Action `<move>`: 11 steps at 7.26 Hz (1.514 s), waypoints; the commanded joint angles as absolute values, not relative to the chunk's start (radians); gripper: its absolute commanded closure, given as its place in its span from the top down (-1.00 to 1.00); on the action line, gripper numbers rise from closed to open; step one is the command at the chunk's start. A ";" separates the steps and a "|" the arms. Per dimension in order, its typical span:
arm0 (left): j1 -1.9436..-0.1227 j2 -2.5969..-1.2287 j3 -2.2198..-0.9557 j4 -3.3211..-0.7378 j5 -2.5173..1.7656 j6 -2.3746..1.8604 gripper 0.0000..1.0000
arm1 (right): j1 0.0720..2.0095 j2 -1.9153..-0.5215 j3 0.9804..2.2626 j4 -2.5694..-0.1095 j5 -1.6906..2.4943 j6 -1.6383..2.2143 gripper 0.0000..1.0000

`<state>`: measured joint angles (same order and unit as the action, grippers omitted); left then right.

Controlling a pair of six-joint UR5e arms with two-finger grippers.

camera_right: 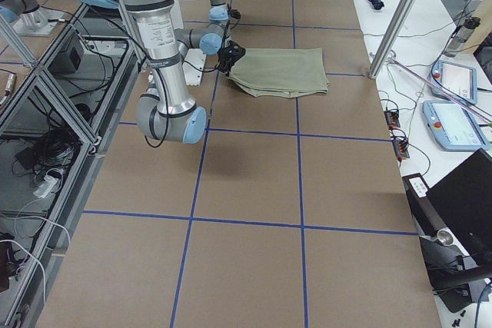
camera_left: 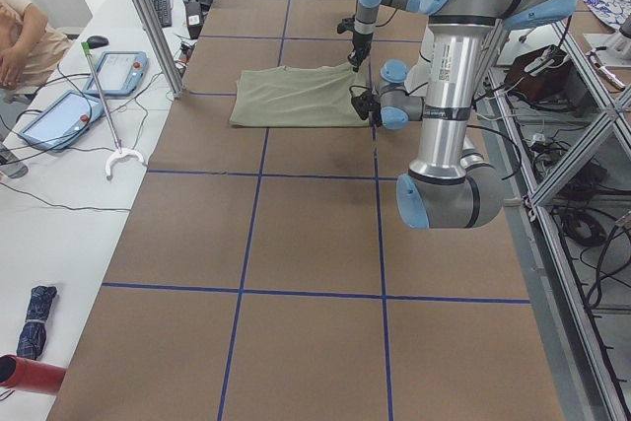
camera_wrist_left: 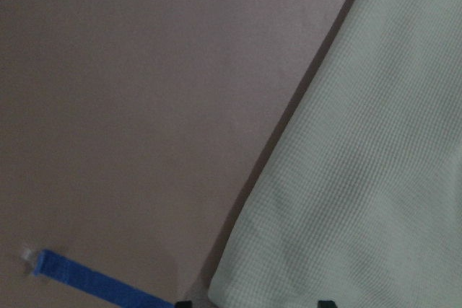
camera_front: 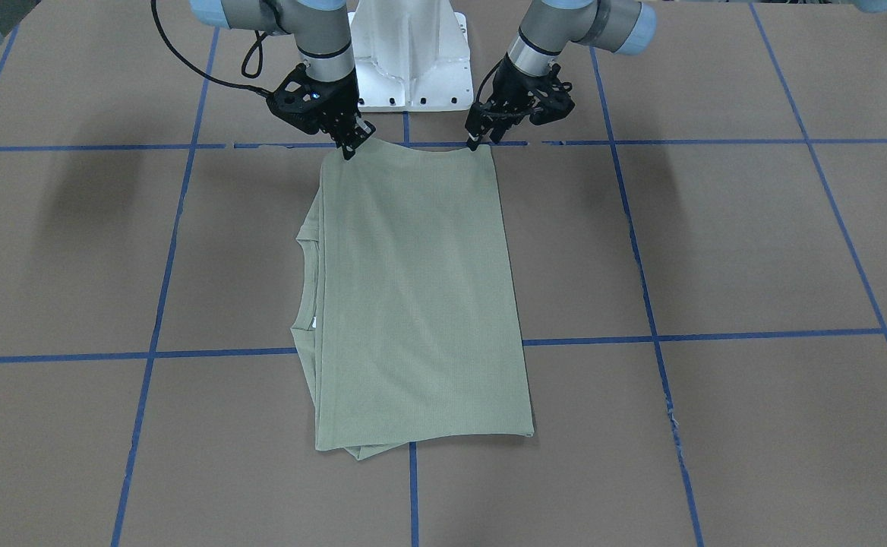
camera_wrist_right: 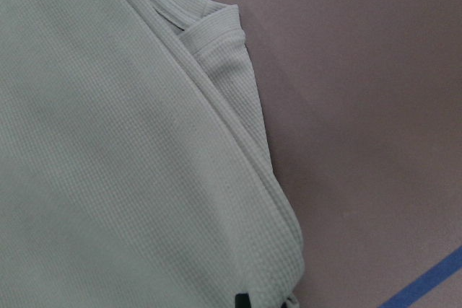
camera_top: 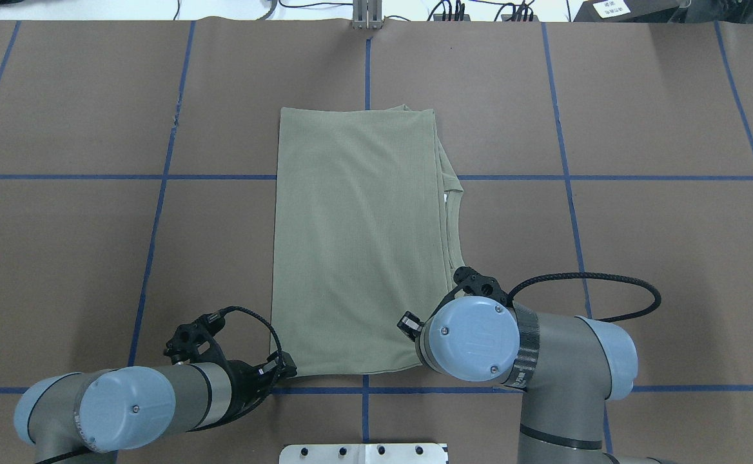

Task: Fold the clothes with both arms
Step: 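Grasp the shirt's near edge with both grippers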

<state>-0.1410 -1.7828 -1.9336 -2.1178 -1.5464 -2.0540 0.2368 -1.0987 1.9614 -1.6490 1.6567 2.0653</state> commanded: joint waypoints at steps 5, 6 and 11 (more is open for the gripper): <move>-0.167 -1.786 -1.968 -2.086 -1.546 -2.052 -1.00 | 0.233 -1.103 1.965 -1.649 1.655 2.065 -1.00; -0.167 -1.784 -2.017 -2.085 -1.548 -2.052 -1.00 | 0.212 -1.115 1.971 -1.649 1.638 2.068 -1.00; -0.312 -1.843 -2.212 -2.060 -1.568 -2.056 -1.00 | 0.272 -1.146 2.157 -1.649 1.563 2.232 -1.00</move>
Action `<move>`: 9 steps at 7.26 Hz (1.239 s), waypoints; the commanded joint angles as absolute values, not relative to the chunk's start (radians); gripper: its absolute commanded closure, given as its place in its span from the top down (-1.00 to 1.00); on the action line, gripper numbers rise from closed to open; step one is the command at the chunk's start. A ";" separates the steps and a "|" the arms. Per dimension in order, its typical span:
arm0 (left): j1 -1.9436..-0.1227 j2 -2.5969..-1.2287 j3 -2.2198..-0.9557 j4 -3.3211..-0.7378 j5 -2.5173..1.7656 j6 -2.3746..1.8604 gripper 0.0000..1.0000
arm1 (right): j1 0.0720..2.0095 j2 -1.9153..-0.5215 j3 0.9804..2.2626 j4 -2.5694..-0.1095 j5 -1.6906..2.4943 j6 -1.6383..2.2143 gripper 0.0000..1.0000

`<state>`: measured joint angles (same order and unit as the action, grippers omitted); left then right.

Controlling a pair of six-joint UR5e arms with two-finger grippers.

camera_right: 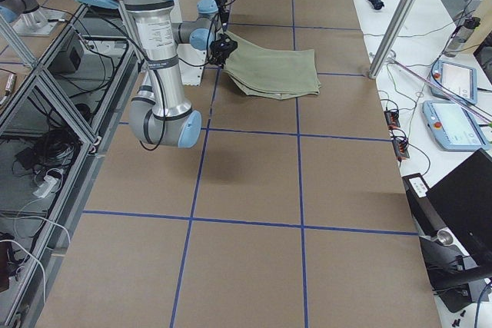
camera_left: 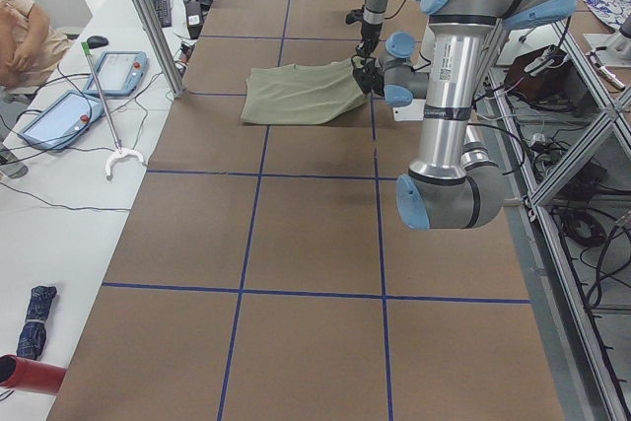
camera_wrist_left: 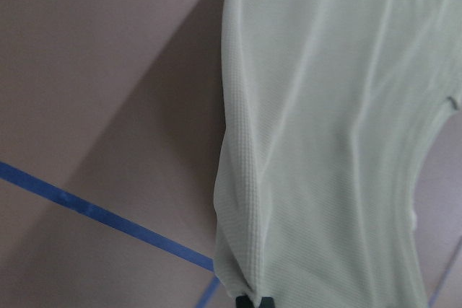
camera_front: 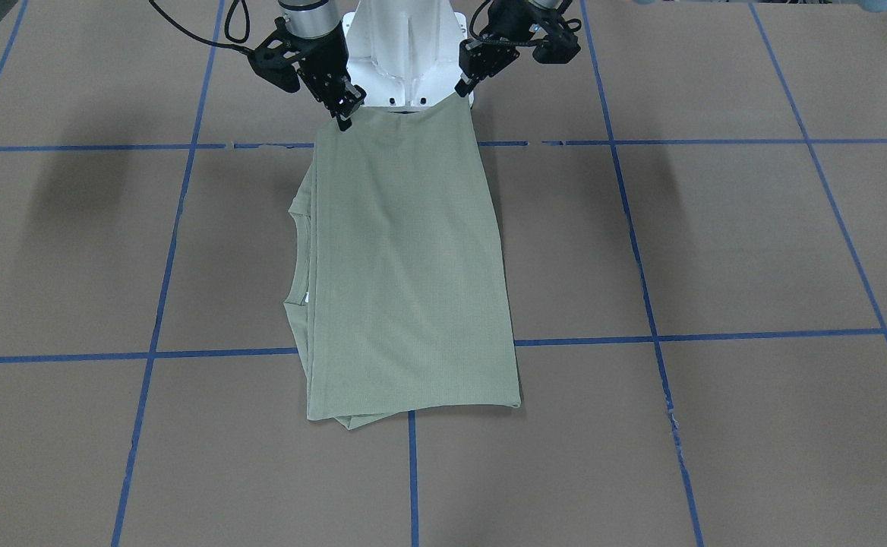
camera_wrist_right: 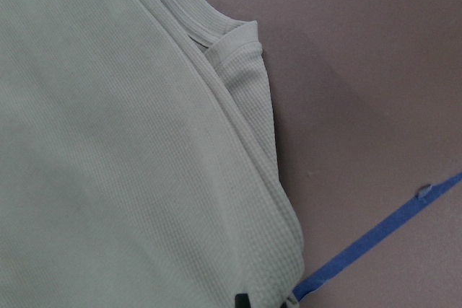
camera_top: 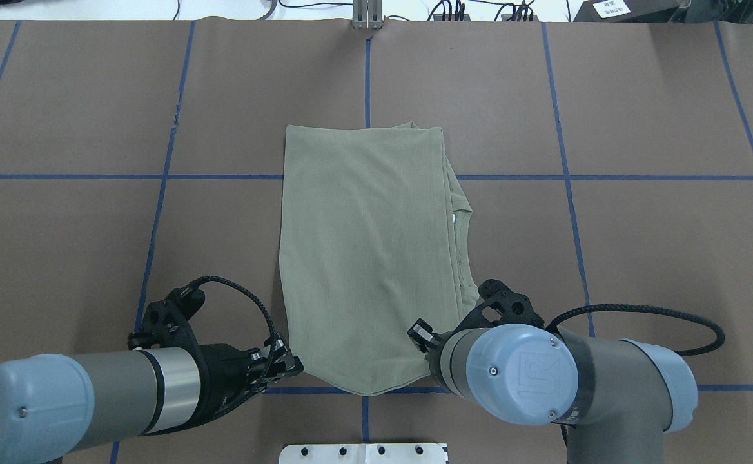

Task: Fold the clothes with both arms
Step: 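Lift the near edge with both grippers and fold it away from the robot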

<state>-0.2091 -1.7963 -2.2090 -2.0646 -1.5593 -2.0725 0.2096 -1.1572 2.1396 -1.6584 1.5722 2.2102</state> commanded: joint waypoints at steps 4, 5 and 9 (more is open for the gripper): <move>-0.618 -2.045 -1.903 -2.037 -1.697 -1.837 -1.00 | 0.570 -0.992 1.855 -1.492 1.650 2.204 -1.00; -0.646 -2.083 -1.832 -2.040 -1.695 -1.812 -1.00 | 0.634 -0.938 1.739 -1.426 1.701 2.182 -1.00; -0.712 -2.219 -1.380 -2.340 -1.668 -1.737 -0.93 | 0.692 -0.821 1.296 -1.095 1.730 2.059 0.98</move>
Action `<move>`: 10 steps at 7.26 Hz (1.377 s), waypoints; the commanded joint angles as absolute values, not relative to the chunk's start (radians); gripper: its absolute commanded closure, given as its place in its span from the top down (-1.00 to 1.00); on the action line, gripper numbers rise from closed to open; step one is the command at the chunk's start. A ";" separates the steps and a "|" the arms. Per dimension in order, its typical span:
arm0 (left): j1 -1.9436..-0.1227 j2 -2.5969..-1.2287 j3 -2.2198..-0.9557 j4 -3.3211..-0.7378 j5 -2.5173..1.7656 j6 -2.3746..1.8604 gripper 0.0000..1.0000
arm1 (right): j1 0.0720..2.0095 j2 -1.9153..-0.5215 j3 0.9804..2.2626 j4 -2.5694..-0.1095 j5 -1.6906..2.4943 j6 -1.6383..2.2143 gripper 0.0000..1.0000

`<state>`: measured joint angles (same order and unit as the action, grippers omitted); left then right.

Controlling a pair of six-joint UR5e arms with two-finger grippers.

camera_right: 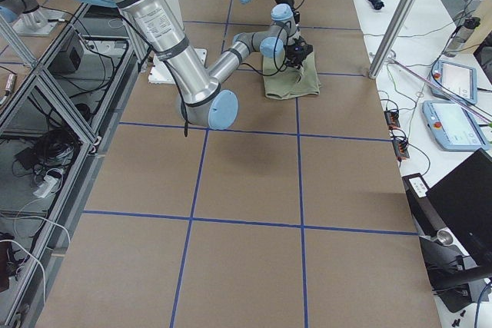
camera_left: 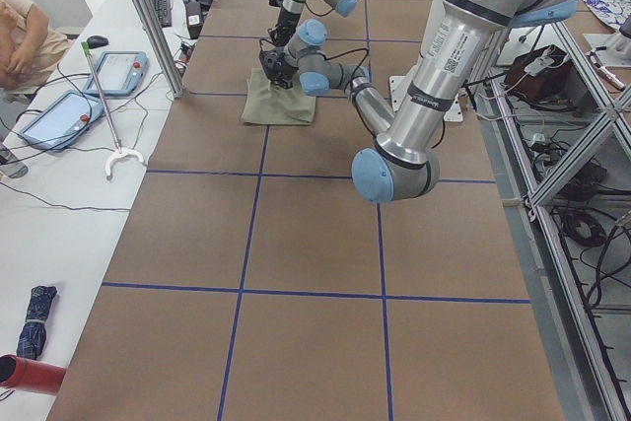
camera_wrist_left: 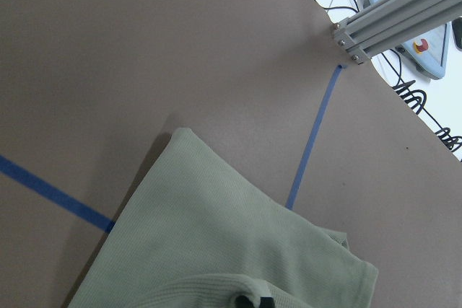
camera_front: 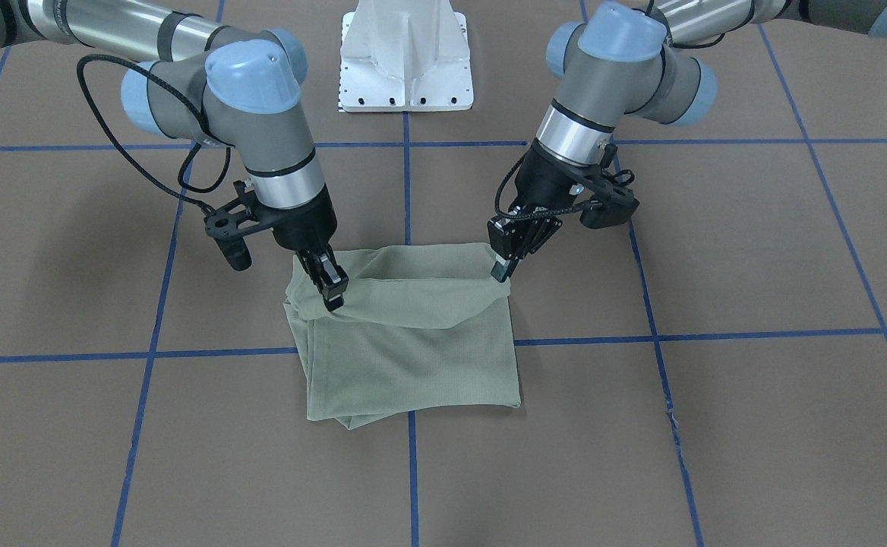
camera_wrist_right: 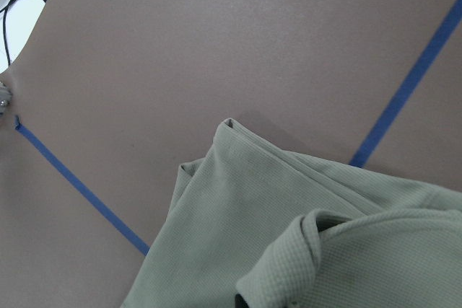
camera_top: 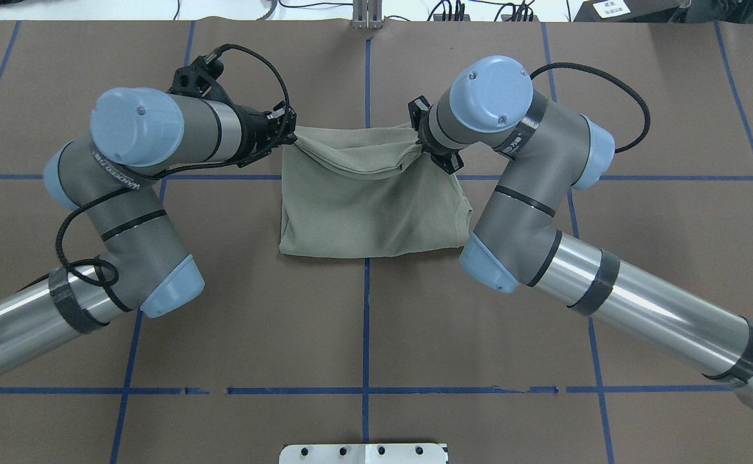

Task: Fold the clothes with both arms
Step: 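Lift the near edge with both grippers and fold it away from the robot, then release the shirt and raise both grippers away from it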

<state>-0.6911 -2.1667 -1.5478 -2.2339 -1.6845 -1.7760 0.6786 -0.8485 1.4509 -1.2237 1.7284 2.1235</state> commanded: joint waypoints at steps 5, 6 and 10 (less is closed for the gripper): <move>-0.882 -2.202 -1.298 -2.387 -1.702 -1.365 0.00 | 1.026 -0.892 1.152 -1.060 2.073 1.328 1.00; -0.956 -2.150 -1.325 -2.388 -1.839 -1.189 0.00 | 1.095 -0.952 1.160 -1.061 2.141 1.187 1.00; -1.369 -1.967 -1.467 -2.242 -2.348 -0.594 0.00 | 1.455 -1.195 1.222 -1.214 2.328 0.427 1.00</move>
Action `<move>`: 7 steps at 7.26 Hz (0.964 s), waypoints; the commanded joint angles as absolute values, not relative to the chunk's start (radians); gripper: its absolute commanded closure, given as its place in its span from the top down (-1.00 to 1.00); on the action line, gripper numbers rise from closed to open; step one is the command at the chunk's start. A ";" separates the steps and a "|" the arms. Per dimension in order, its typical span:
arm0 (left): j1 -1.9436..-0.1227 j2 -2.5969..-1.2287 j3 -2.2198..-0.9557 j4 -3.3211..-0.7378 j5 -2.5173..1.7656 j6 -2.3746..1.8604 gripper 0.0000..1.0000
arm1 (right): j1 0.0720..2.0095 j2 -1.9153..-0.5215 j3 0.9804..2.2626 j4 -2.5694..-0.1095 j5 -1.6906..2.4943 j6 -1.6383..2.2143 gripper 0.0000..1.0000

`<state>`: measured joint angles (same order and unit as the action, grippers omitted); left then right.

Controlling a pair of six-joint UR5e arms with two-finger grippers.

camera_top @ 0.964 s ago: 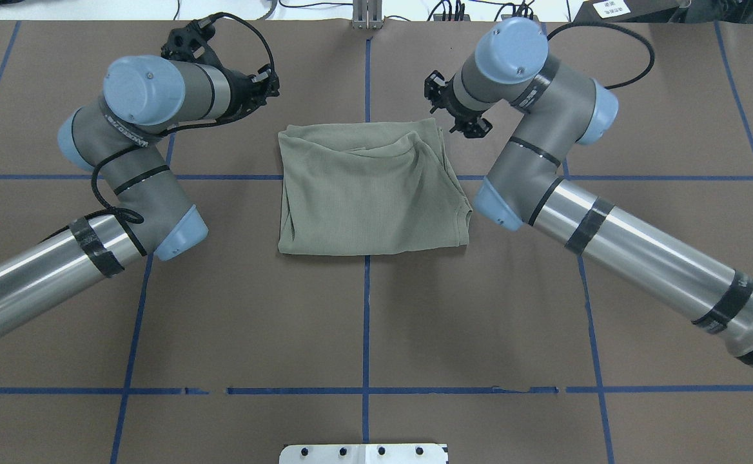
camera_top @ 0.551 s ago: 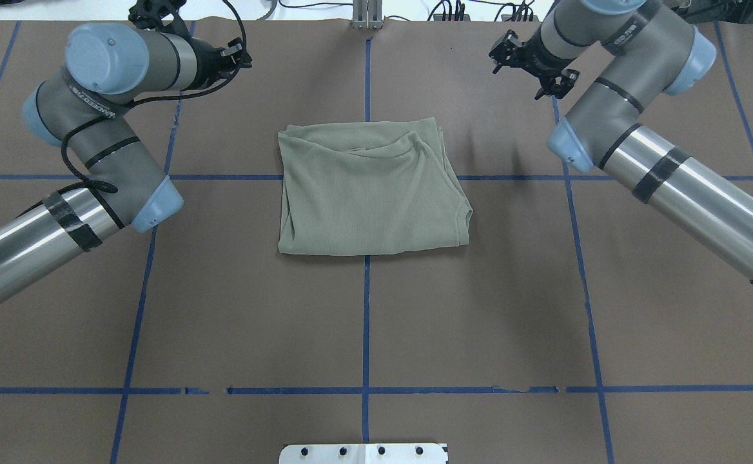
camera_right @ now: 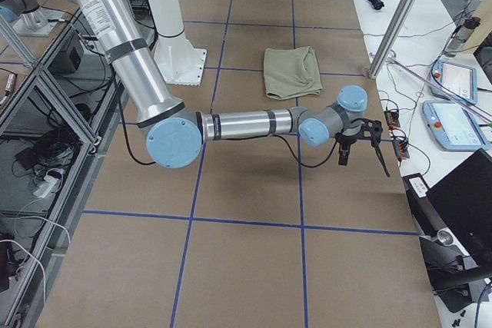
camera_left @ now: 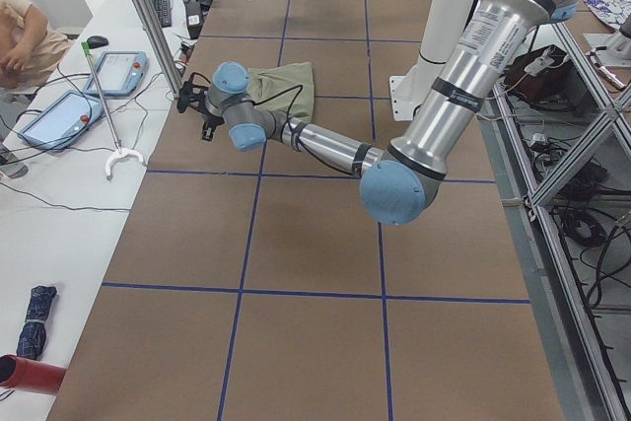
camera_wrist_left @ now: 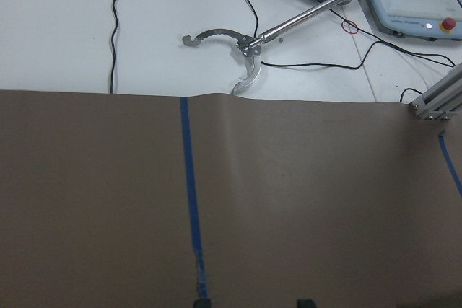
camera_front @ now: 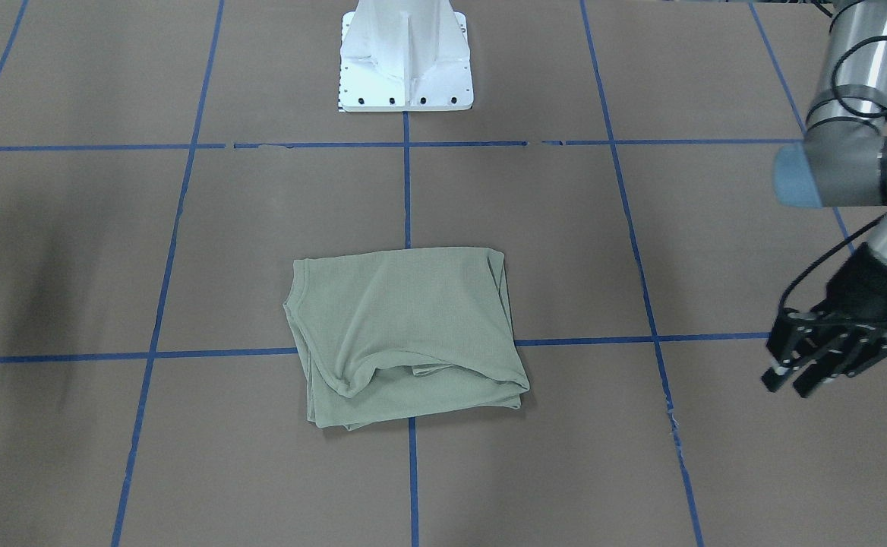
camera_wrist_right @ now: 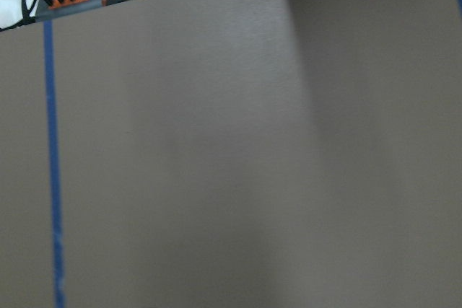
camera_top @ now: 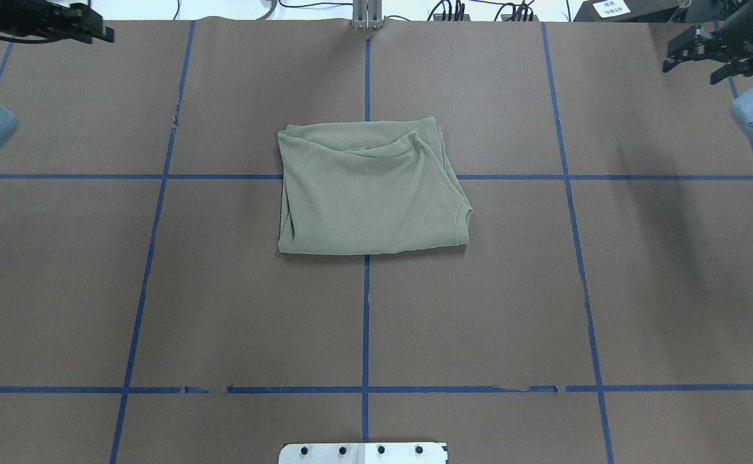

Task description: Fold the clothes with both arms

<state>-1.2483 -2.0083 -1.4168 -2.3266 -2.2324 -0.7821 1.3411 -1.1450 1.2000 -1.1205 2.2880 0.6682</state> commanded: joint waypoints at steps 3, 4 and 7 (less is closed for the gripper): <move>-1.514 -1.939 -1.563 -1.717 -2.349 -0.052 0.05 | 1.552 -1.296 1.336 -1.438 2.329 0.114 1.00; -1.519 -1.928 -1.595 -1.543 -2.350 -0.035 0.99 | 1.554 -1.325 1.418 -1.536 2.329 0.076 1.00; -1.511 -1.599 -1.729 -1.607 -2.443 -0.031 1.00 | 1.542 -1.407 1.578 -1.640 2.329 0.047 1.00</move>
<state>-1.5121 -1.7156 -1.6907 -1.5629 -2.3843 -0.0368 1.5442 -1.3882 1.5431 -1.6212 2.3252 0.0469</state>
